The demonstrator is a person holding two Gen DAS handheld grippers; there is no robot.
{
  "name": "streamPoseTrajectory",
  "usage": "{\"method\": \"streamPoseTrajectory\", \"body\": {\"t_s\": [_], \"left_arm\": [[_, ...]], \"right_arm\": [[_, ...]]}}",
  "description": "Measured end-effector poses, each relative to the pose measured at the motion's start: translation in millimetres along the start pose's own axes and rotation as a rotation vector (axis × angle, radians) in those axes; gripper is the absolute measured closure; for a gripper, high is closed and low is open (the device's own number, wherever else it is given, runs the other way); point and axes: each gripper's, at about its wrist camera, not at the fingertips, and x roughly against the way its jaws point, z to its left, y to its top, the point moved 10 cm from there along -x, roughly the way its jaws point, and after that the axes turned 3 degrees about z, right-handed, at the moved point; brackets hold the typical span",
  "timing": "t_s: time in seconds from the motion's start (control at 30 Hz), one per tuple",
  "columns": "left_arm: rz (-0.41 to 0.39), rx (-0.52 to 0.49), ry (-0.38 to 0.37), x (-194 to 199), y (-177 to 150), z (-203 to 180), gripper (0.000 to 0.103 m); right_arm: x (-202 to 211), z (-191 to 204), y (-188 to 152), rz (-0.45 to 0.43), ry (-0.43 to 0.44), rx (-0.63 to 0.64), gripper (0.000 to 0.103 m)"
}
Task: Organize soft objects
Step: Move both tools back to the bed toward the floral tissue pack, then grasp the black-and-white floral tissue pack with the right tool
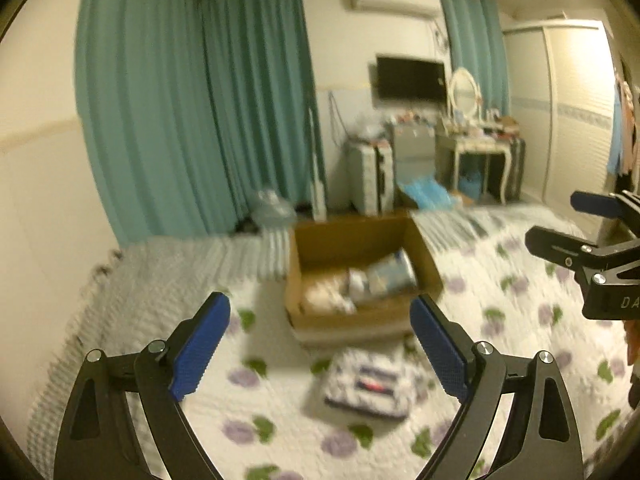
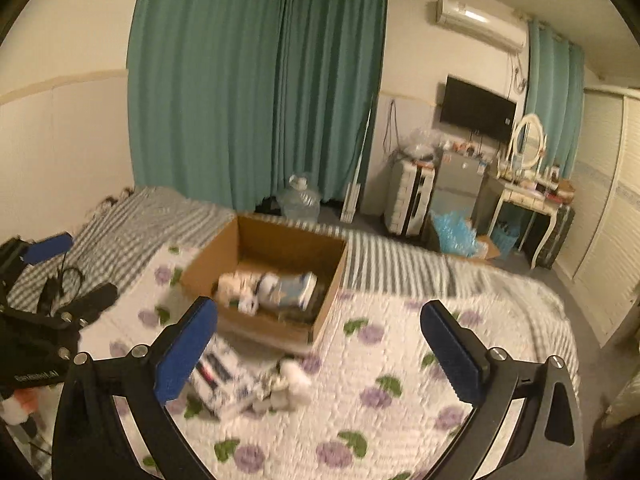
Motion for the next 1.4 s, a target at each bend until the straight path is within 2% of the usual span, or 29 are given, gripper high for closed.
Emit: {"method": "streamPoseTrajectory", "body": {"t_s": [0.13, 0.3, 0.43, 0.53, 0.67, 0.8, 0.9, 1.07, 1.2, 1.4], "left_arm": [[0.107, -0.001, -0.041, -30.4, -46.6, -18.4, 0.01], [0.212, -0.036, -0.042, -71.5, -102.2, -36.0, 0.01], [0.275, -0.039, -0.027, -95.3, -140.4, -23.1, 0.01], [0.317, -0.047, -0.018, -107.0, -164.6, -8.1, 0.01], [0.324, -0.027, 0.009, -113.3, -172.6, 10.5, 0.01], [0.314, 0.035, 0.022, -115.6, -165.6, 27.7, 0.01], [0.31, 0.051, 0.035, -117.9, -165.3, 37.2, 0.01], [0.324, 0.071, 0.023, -119.9, -170.3, 40.0, 0.01], [0.323, 0.075, 0.019, -120.2, -171.2, 42.0, 0.01], [0.317, 0.082, 0.027, -114.1, -169.8, 46.7, 0.01]], "right_arm": [[-38.2, 3.5, -47.1, 0.079, 0.017, -0.021, 0.001], [-77.6, 13.0, -93.9, 0.131, 0.051, -0.07, 0.001], [-109.5, 31.8, -137.2, 0.191, 0.087, -0.113, 0.001], [-127.0, 52.0, -161.8, 0.252, 0.102, -0.085, 0.001], [-140.7, 77.8, -172.1, 0.28, 0.116, -0.035, 0.001], [-157.6, 104.3, -172.4, 0.304, 0.162, -0.046, 0.001], [-171.4, 118.4, -173.7, 0.319, 0.161, -0.043, 0.004], [-199.4, 124.7, -182.5, 0.367, 0.127, -0.081, 0.014], [-196.0, 127.4, -178.9, 0.338, 0.114, -0.06, 0.026], [-179.2, 129.7, -175.5, 0.307, 0.166, -0.045, 0.045]]}}
